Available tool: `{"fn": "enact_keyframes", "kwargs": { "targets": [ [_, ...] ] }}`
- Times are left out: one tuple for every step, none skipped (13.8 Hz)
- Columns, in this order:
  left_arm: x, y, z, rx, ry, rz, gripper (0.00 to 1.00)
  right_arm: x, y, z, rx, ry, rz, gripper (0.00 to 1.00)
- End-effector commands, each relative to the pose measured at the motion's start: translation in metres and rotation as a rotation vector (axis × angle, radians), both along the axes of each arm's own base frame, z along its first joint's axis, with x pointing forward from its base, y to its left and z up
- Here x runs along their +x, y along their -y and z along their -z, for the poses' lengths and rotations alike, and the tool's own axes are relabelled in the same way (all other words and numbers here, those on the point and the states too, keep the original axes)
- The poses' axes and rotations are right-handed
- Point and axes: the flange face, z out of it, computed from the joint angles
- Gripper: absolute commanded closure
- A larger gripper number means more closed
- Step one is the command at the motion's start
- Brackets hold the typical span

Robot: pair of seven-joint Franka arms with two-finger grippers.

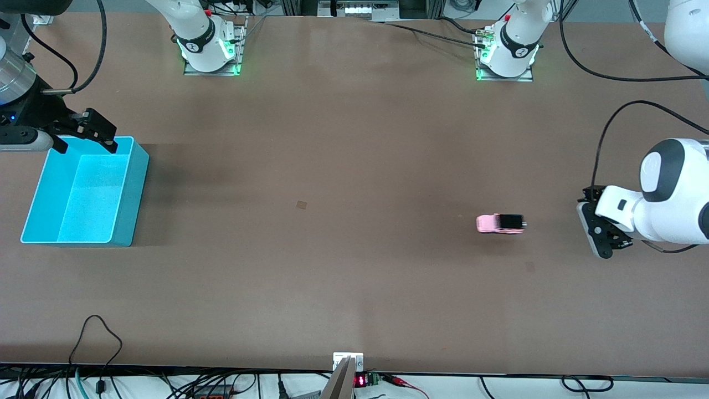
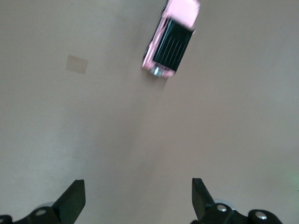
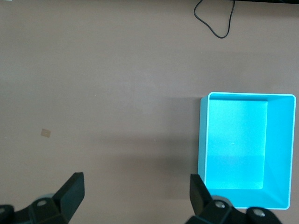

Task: Wind and store pink jeep toy

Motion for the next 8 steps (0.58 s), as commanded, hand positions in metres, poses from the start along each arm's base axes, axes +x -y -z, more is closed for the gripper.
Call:
{"fn": "enact_keyframes", "kwargs": {
  "targets": [
    [-0.007,0.021,-0.035,0.064,0.021,-0.135,0.0,-0.002,0.002,-0.005,0.0,-0.002,-0.016,0.0],
    [-0.008,0.032,-0.042,0.074,0.029,-0.171,0.0,-0.002,0.002,-0.005,0.001,-0.002,-0.016,0.0],
    [-0.011,0.039,-0.047,0.089,0.023,-0.219,0.0,-0.002,0.002,-0.004,0.001,-0.003,-0.016,0.0],
    [-0.012,0.043,-0.051,0.103,0.019,-0.265,0.0,-0.002,0.002,-0.004,0.0,-0.003,-0.016,0.0],
    [-0.008,0.044,-0.064,0.106,0.043,-0.307,0.0,-0.002,0.002,-0.004,0.001,-0.003,-0.016,0.0],
    [-0.008,0.055,-0.075,0.114,0.065,-0.314,0.0,-0.002,0.002,-0.004,0.0,-0.003,-0.016,0.0],
    [-0.013,0.074,-0.091,0.142,0.093,-0.312,0.0,-0.002,0.002,-0.004,0.0,-0.003,-0.016,0.0],
    [-0.016,0.068,-0.102,0.158,0.103,-0.365,0.0,-0.002,0.002,-0.004,0.001,-0.003,-0.016,0.0]
  ]
}}
